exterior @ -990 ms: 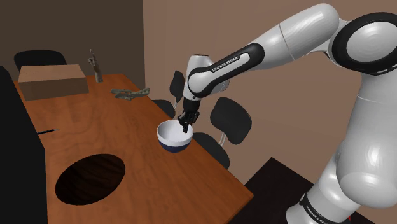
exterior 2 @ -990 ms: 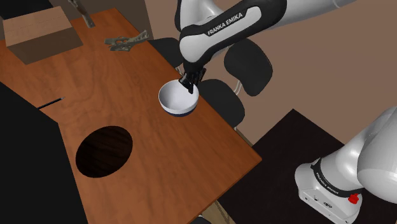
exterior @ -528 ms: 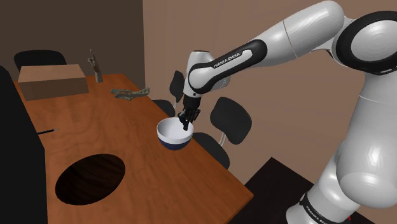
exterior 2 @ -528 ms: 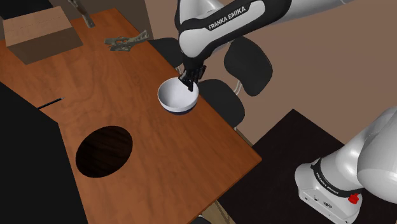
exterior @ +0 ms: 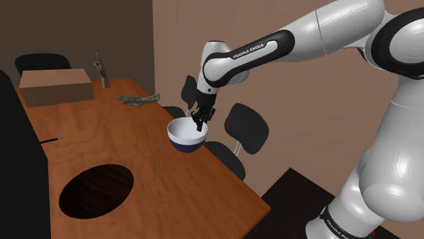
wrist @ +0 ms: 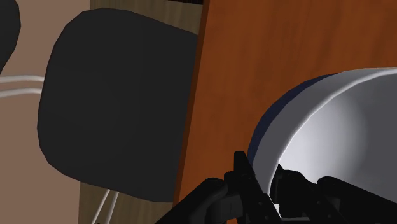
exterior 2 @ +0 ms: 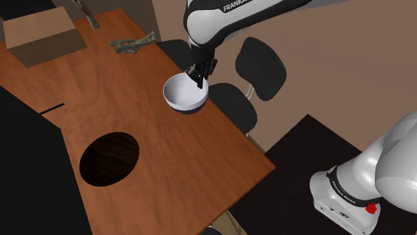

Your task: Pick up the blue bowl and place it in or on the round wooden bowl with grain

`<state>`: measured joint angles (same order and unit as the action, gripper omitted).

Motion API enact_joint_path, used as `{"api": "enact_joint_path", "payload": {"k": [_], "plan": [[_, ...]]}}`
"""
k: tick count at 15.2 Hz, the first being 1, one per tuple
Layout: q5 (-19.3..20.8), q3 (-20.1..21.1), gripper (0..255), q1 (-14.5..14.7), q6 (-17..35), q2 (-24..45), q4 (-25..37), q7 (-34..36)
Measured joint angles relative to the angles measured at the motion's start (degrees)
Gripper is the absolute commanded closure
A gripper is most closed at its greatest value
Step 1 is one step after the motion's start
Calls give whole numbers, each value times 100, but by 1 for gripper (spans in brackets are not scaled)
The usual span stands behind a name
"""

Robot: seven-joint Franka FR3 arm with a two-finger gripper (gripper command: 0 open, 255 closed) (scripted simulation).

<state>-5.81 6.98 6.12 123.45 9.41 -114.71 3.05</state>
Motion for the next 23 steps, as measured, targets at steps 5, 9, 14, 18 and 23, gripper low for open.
{"api": "enact_joint_path", "payload": {"k": [5, 9, 14, 18, 23], "plan": [[2, 0, 255, -4, -370, -154, 218, 32], [4, 0, 255, -7, -666, -250, 420, 58], [30, 113, 255, 139, -863, -242, 651, 341], [106, 324, 255, 436, -933, -11, 998, 873], [269, 545, 255, 834, -1097, 490, 1710, 1545]]}}
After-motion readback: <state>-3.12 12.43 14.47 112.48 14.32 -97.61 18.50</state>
